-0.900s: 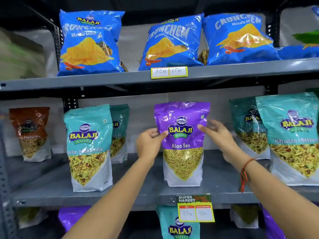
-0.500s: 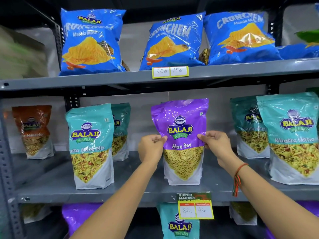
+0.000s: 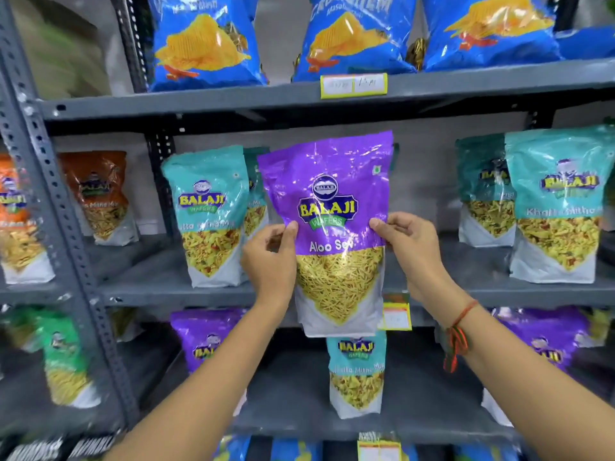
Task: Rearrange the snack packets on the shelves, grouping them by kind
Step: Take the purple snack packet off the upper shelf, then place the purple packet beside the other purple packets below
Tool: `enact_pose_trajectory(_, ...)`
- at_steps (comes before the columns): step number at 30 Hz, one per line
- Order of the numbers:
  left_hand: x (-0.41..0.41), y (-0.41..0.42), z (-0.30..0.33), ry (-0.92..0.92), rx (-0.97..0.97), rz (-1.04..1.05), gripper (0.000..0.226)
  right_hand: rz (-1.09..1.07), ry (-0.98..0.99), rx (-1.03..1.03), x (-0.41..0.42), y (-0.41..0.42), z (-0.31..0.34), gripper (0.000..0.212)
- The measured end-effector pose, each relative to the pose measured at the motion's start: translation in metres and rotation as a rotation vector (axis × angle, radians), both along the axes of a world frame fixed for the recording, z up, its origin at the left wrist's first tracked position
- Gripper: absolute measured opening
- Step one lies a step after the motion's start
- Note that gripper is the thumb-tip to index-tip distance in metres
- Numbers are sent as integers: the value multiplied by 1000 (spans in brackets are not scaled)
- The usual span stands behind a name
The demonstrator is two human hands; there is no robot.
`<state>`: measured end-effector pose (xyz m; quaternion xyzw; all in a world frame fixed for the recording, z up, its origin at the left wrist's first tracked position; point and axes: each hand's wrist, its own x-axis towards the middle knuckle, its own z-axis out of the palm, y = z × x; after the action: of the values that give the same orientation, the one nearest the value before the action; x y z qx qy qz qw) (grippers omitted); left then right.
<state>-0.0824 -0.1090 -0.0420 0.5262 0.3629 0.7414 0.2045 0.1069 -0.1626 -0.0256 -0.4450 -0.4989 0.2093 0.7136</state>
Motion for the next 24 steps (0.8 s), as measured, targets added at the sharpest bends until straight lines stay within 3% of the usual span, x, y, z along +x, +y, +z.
enact_pose_trajectory(4, -31, -30, -41, -108, -29, 23, 19, 118, 6, -88, -31, -19, -31, 17)
enact_pose_trajectory(7, -53, -43, -85, -51, -39, 73, 17, 209, 10, -154, -45, -24, -70, 10)
enact_pose_trajectory(11, -76, -47, -156, 13, -160, 123, 24, 269, -68, -265, -56, -13, -138, 17)
enact_pose_trajectory(17, -91, -17, -240, 155, -373, 208, 16, 178, -342, -446, -63, 34, -237, 29)
enact_pose_trajectory(24, -88, 46, -292, 207, -553, 233, 26, 12, -452, -557, -74, 100, -298, 51)
